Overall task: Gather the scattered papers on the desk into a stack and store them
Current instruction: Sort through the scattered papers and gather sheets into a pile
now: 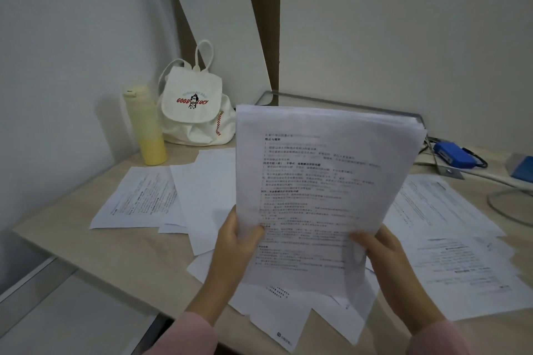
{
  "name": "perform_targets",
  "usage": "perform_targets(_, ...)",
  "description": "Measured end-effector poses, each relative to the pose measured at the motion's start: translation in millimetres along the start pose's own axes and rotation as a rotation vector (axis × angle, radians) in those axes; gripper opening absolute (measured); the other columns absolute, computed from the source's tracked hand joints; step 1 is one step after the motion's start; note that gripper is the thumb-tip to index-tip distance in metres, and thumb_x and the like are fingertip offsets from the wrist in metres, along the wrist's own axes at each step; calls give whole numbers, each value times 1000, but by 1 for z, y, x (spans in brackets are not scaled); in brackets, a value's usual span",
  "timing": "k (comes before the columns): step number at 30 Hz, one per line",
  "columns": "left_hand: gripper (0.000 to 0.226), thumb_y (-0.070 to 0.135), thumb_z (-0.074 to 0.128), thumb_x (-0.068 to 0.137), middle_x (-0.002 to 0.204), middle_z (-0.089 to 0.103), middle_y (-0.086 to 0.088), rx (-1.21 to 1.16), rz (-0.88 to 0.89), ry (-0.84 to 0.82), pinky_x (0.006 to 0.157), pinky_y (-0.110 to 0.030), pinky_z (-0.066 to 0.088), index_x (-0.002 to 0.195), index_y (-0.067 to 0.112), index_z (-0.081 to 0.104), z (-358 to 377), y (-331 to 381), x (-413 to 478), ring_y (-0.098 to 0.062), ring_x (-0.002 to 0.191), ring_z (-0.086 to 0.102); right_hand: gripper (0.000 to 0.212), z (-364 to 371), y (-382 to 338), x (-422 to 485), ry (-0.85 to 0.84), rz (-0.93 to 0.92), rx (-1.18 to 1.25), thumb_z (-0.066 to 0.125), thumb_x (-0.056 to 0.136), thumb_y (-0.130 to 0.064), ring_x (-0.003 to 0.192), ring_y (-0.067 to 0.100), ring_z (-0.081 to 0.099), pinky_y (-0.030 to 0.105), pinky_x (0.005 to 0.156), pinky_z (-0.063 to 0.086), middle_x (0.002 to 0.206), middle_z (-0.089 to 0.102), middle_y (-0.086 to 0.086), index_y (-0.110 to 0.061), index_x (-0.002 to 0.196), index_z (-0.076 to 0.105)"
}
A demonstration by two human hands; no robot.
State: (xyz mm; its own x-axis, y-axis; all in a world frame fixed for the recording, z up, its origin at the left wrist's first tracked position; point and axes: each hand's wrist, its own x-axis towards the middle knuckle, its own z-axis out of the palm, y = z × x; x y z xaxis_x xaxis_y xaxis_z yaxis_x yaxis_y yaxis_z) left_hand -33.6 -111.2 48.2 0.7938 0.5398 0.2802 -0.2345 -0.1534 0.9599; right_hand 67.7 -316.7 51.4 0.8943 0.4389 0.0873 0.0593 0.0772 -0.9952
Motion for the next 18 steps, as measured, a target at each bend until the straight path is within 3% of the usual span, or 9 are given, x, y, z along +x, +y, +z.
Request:
perform_targets(3, 31, 8, 60, 85, 97, 69, 19, -9, 23, 20, 71, -7, 50, 105, 31, 55, -2, 2, 6, 9, 90, 63, 32, 0, -6, 3, 55, -33, 0, 52, 86, -7, 96, 10, 66, 30, 80, 49, 103, 72, -7, -31, 96, 71)
perform_targets(7, 22, 13, 59, 83, 90, 70, 22, -4, 32, 12, 71, -12, 51, 100, 28, 57, -2, 6, 12, 1, 87, 65, 29, 0, -11, 3, 68, -64, -5, 50, 89, -15, 106, 12, 62, 33, 90, 47, 111, 69, -6, -29, 108, 66)
perform_targets(9, 28, 5, 56, 89, 101, 69, 15, -20, -44, -7, 76, -14, 52, 111, 21, 58, 0, -3, 4, -4, 93, 65, 31, 2, -4, -2, 35, 2, -67, 53, 86, -27, 109, 11, 60, 35, 94, 45, 114, 68, -7, -26, 115, 64)
perform_targets(13, 32, 11, 53, 91, 116, 66, 3, -31, -132, -49, 90, -27, 53, 123, 17, 54, -3, -10, -2, -10, 105, 64, 32, 4, -2, -4, 57, 38, -118, 54, 82, -37, 109, 0, 55, 23, 92, 40, 118, 63, -16, -36, 113, 60)
perform_targets(16, 26, 12, 54, 91, 111, 67, 7, -23, -104, -84, 84, -22, 54, 115, 24, 56, -10, -6, 6, -5, 99, 65, 41, 3, -8, 2, 40, 53, -160, 56, 74, -48, 107, 2, 57, 30, 95, 41, 116, 64, -18, -35, 113, 61)
perform_targets(18, 23, 12, 56, 90, 108, 67, 8, -5, -96, -94, 81, -17, 52, 109, 25, 56, -18, -4, 12, -3, 96, 65, 40, 3, -10, 8, 22, 62, -177, 57, 71, -51, 98, 4, 64, 30, 85, 49, 106, 70, -19, -37, 108, 63)
